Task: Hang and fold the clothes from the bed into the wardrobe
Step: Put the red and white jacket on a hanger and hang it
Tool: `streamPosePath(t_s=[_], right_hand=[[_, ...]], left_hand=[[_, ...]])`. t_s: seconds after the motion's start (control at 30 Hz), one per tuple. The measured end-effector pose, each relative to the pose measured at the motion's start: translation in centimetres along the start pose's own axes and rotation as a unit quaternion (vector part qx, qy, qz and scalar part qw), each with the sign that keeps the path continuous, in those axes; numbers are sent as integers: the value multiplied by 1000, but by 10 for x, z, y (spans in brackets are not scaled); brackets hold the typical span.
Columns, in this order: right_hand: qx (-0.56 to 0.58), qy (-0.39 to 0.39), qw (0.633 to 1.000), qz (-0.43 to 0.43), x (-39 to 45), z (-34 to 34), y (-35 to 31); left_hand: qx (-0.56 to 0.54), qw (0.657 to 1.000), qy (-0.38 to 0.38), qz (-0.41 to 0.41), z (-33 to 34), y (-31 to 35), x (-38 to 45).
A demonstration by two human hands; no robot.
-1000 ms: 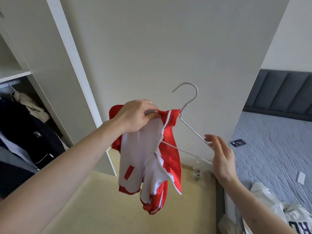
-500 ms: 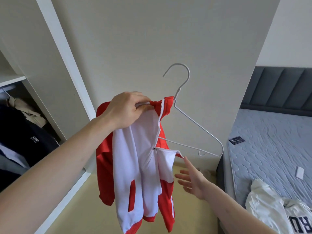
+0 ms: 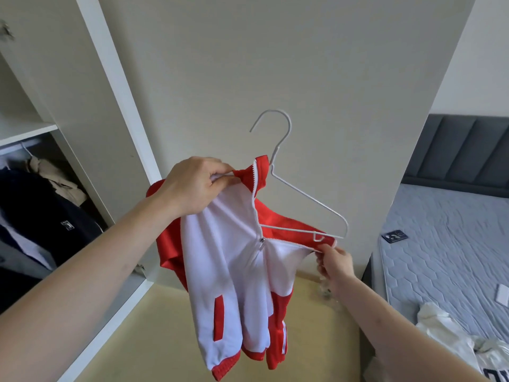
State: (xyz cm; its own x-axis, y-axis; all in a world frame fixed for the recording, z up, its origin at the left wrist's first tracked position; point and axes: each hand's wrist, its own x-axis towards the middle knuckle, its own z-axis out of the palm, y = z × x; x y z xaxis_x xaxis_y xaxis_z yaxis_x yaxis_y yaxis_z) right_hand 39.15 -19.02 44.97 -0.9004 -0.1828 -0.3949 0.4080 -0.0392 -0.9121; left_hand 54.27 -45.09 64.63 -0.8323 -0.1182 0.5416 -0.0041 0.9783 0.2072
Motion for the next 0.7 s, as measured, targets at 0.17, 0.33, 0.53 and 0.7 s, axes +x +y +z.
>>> streamPosePath(t_s=[0.17, 0.33, 0.53, 0.7], right_hand=[[33, 32, 998, -51, 0, -23, -19], [57, 23, 996, -70, -2, -35, -39], [93, 22, 993, -65, -1, -41, -66], [93, 58, 992, -65, -1, -44, -82]], left_hand=[[30, 998, -22, -42, 13, -30, -14], [42, 998, -19, -47, 24, -40, -19], [41, 998, -14, -42, 26, -37, -17], [-19, 998, -36, -43, 26, -34, -17]])
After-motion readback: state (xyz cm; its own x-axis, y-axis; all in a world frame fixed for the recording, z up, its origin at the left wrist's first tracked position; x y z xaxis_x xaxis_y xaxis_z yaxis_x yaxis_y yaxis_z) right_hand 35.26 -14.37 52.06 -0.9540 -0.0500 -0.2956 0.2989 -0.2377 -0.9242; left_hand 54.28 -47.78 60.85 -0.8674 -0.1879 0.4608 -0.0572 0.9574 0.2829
